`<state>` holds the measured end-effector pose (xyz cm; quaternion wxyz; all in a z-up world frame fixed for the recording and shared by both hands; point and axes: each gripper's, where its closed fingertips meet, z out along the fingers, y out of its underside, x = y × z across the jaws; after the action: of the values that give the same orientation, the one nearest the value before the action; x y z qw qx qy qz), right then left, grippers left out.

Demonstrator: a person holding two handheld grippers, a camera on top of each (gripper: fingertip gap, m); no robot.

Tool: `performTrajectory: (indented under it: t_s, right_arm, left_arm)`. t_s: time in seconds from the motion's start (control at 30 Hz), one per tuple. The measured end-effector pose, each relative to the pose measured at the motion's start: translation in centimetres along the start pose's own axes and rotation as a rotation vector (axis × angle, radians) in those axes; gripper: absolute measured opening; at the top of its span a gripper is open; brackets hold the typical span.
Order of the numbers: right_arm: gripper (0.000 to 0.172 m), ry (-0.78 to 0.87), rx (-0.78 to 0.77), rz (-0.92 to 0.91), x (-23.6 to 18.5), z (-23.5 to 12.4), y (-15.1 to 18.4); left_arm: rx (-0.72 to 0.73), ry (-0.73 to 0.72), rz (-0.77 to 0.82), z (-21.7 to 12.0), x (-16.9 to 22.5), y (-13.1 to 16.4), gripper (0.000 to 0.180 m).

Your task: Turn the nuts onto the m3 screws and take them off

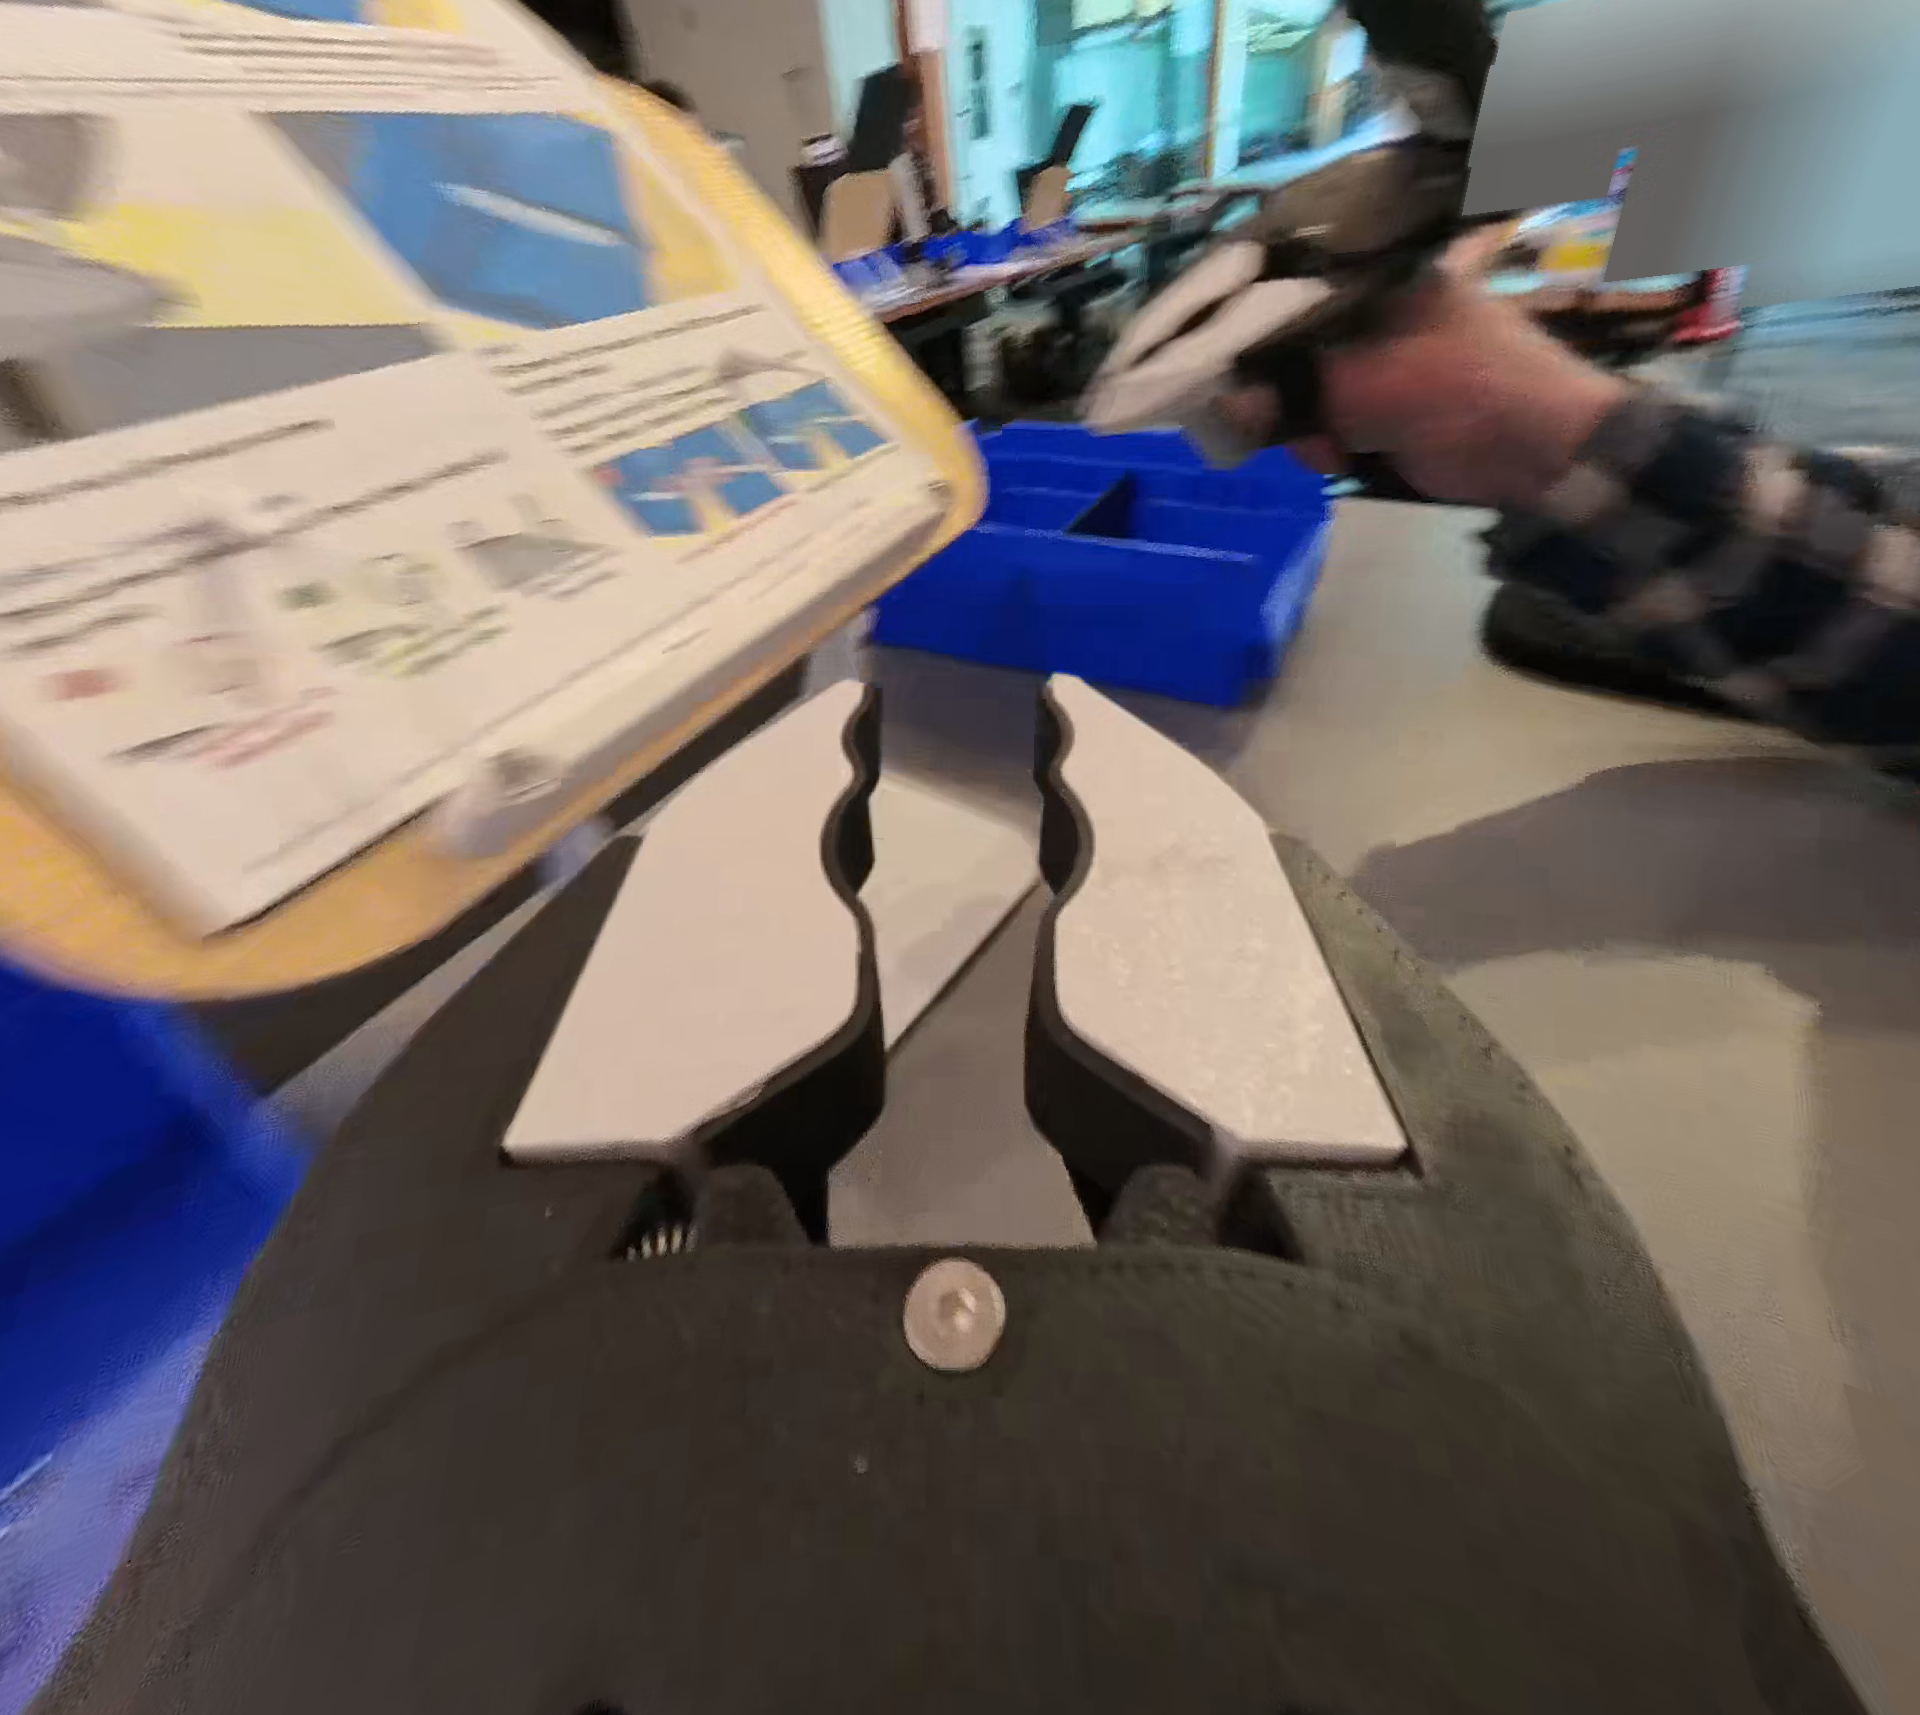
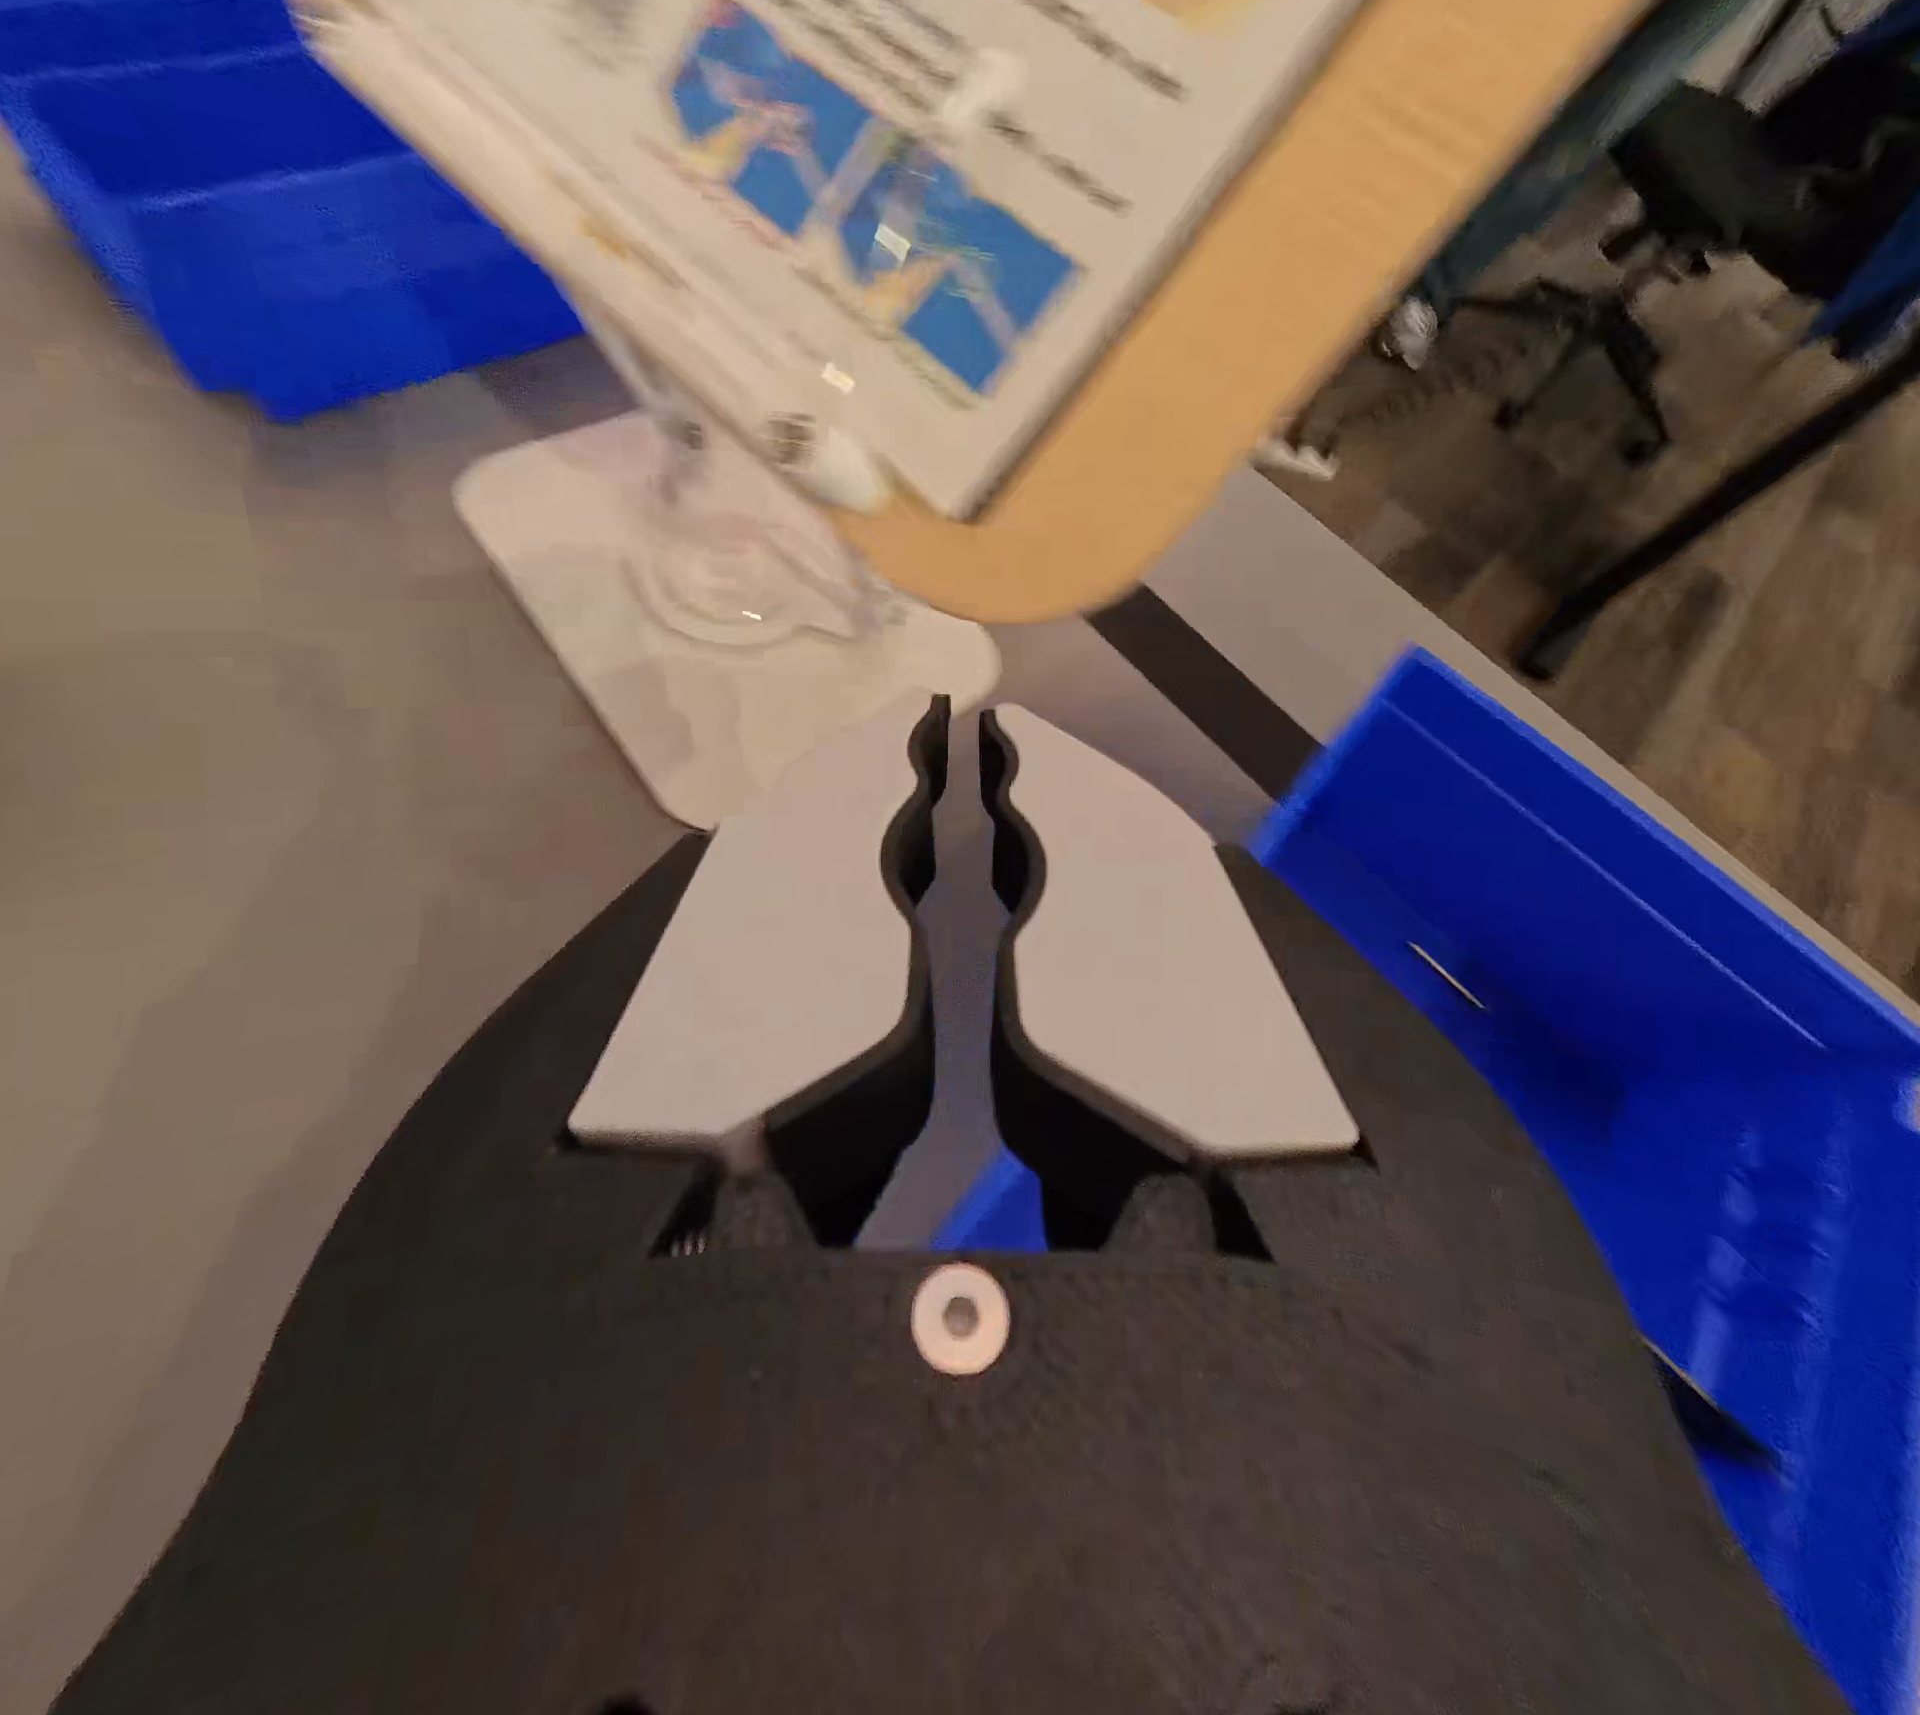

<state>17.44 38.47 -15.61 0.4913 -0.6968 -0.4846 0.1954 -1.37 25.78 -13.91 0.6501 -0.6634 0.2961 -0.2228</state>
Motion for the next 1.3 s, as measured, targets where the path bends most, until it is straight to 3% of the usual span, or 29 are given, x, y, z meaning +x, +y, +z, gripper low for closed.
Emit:
performTrajectory:
  t_s: [0.13, 0.23, 0.37, 0.5, 0.6, 0.7, 0.87, 1.1, 1.3]
  right_arm:
    - [0.002, -0.132, 0.083, -0.023, -6.7, 1.5, -0.3]
    - [0.000, -0.214, 0.135, -0.019, -10.3, 3.1, 0.2]
    - [0.000, -0.292, 0.097, -0.068, -13.8, 5.7, 2.3]
    - [0.000, -0.345, 0.074, -0.100, -15.7, 7.1, 3.6]
    - [0.000, -0.362, 0.054, -0.098, -16.1, 7.7, 4.5]
    - [0.000, -0.378, 0.038, -0.099, -16.4, 8.0, 5.4]
    - [0.000, -0.394, 0.029, -0.102, -16.6, 8.1, 5.8]
    - [0.000, -0.404, 0.019, -0.130, -17.0, 8.0, 6.1]
    - [0.000, -0.409, 0.017, -0.140, -17.3, 8.0, 6.2]
  left_arm:
    - [-0.159, -0.240, 0.030, -5.1, -7.8, 0.7, 0.029]
    - [-0.308, -0.343, -0.021, -7.7, -12.8, 3.0, 0.028]
    - [-0.531, -0.408, -0.011, -8.6, -17.4, 7.0, 0.026]
    - [-0.778, -0.403, -0.149, -7.7, -20.6, 12.7, 0.029]
    - [-0.926, -0.401, -0.170, -6.8, -22.0, 16.0, 0.030]
    - [-0.979, -0.391, -0.278, -5.7, -22.8, 18.1, 0.022]
    - [-1.141, -0.419, -0.389, -6.1, -23.5, 21.4, 0.028]
    - [-1.170, -0.446, -0.498, -5.6, -24.0, 23.0, 0.025]
    - [-1.157, -0.490, -0.545, -5.8, -25.1, 23.1, 0.007]
